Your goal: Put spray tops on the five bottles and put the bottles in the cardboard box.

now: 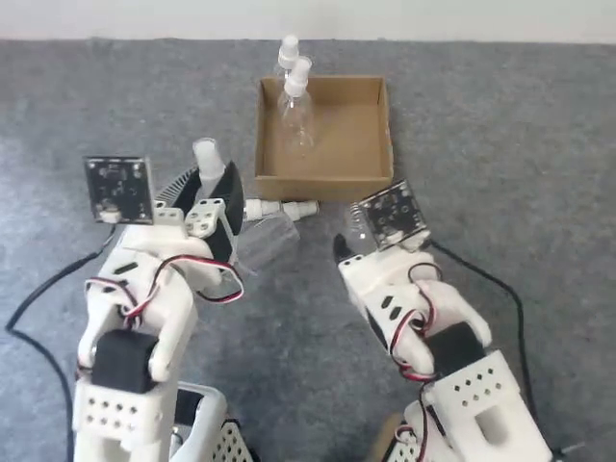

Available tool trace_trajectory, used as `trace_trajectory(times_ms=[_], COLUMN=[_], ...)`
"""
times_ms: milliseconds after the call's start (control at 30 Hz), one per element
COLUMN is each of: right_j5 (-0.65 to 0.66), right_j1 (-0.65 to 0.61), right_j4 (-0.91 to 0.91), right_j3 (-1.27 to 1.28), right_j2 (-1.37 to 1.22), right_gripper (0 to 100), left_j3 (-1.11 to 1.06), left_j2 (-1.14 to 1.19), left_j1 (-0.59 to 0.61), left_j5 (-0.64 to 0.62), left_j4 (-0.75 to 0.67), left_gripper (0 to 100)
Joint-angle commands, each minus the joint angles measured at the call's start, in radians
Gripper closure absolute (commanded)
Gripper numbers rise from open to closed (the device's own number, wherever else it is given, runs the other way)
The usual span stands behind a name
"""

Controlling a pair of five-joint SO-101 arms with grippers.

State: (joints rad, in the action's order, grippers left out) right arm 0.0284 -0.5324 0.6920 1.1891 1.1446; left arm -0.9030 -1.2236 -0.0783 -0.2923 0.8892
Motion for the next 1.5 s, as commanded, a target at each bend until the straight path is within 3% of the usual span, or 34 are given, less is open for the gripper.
trace_trajectory(times_ms=[0,200,367,633,933,1267,1467], right_j5=[0.002,0.005,0.097,0.107,0.110,0.278,0.288], right_j1=[-0.031,-0.094,-0.165,-0.236,-0.302,-0.372,-0.372], right_j4=[-0.088,-0.196,-0.311,-0.409,-0.409,-0.509,-0.527], right_j3=[0.009,0.081,0.158,0.218,0.224,0.293,0.298], right_j2=[0.030,0.030,0.024,0.022,0.022,0.025,0.030], right_gripper=[83.6,83.6,83.9,84.0,83.9,84.0,84.0], left_j3=[0.007,0.007,0.005,-0.025,-0.081,-0.131,-0.137], left_j2=[-0.060,-0.117,-0.172,-0.270,-0.462,-0.575,-0.578], left_j1=[0.008,0.008,0.009,0.137,0.135,0.133,0.048], left_j5=[-0.032,-0.032,-0.032,-0.144,-0.146,-0.146,-0.133], left_j4=[-0.058,-0.058,-0.055,-0.057,-0.052,-0.052,-0.023], left_gripper=[99,99,99,99,99,99,99])
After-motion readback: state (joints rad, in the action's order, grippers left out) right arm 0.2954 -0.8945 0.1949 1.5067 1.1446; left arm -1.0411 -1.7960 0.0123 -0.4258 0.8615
